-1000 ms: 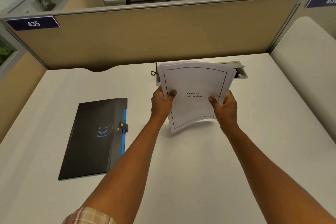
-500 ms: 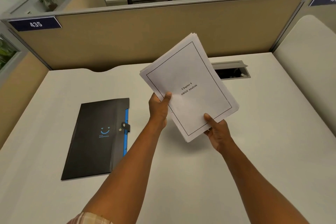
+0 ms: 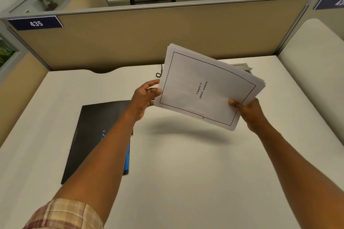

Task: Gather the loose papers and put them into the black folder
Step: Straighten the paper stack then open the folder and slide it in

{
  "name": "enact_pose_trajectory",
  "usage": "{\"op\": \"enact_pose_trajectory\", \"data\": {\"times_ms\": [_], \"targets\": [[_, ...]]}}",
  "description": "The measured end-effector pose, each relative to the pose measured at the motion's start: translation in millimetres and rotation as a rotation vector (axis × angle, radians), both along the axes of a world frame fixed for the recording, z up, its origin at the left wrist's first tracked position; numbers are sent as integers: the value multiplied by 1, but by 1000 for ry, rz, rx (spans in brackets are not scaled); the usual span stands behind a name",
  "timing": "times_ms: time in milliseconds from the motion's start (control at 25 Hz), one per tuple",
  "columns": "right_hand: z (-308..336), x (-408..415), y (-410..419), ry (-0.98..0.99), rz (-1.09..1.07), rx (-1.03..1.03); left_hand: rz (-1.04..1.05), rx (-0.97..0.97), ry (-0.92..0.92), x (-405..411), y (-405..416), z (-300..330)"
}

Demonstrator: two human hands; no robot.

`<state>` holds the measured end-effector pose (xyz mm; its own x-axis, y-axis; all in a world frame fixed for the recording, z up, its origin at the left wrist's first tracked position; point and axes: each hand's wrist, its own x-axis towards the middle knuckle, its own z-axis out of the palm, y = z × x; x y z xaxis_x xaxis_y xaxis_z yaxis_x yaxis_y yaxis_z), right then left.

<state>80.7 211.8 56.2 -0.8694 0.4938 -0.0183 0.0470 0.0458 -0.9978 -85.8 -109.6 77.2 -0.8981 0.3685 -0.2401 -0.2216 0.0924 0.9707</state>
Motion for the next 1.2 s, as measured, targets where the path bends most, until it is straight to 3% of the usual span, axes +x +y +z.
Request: {"op": "enact_pose_trajectory", "data": {"times_ms": [160, 320, 640, 1040, 1200], "targets": [[-3, -7, -8, -43, -72, 95, -107, -117, 131, 2, 17, 1], [-16, -11, -37, -128, -303, 324, 55, -161, 200, 28, 38, -26], [-60, -7, -80, -165, -375, 141, 285, -140, 128, 68, 53, -81], [-64, -5, -71, -165, -365, 182, 303, -231, 138, 69, 51, -90], [-68, -3, -72, -202, -325, 178, 222, -279, 118, 68, 51, -95]]}}
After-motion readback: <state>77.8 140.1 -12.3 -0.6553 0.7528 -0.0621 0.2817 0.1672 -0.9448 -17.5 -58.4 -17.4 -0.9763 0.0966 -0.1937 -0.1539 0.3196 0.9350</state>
